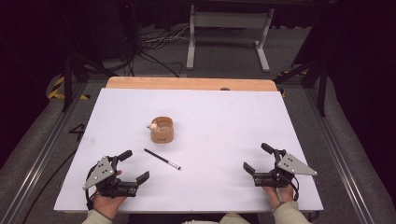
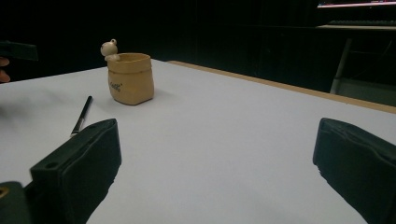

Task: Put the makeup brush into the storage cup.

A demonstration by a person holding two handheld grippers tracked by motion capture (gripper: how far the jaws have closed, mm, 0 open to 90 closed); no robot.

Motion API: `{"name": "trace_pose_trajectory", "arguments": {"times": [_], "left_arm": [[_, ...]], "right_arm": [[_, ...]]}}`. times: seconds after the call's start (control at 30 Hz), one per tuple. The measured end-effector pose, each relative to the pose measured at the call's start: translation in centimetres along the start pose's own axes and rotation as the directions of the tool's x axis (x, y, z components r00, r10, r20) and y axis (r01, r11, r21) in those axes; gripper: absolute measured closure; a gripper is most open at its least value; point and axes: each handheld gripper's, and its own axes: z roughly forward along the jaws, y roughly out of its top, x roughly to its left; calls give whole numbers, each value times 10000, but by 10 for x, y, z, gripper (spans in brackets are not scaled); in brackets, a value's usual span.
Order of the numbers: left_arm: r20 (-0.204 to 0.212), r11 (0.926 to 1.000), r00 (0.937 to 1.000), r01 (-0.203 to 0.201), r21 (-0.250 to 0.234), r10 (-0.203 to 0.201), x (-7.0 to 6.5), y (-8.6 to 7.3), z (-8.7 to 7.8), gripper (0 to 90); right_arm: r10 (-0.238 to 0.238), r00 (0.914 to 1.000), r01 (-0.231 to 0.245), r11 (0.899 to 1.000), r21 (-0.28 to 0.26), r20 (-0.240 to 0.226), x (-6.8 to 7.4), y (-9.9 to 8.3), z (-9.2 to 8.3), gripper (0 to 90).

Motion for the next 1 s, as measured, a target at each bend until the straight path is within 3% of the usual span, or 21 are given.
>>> {"name": "trace_pose_trajectory", "arguments": {"times": [0.27,0.63,0.9,1.0], "left_arm": [[110,9997,9996,-251,-48,252,-5,4,0,13],[159,9998,9997,-191,-55,192,-4,5,0,11],[832,9998,9964,-169,-42,172,-8,13,7,5],[912,9999,9957,-153,-51,157,-7,16,9,2]], "right_arm": [[45,10000,-45,10000,-27,-19,0,1,0,16],[-111,9999,111,9999,-66,-10,2,3,-1,16],[-103,9999,102,9999,-46,-83,3,2,0,16],[-118,9999,117,9999,-42,-82,3,2,0,16]]}}
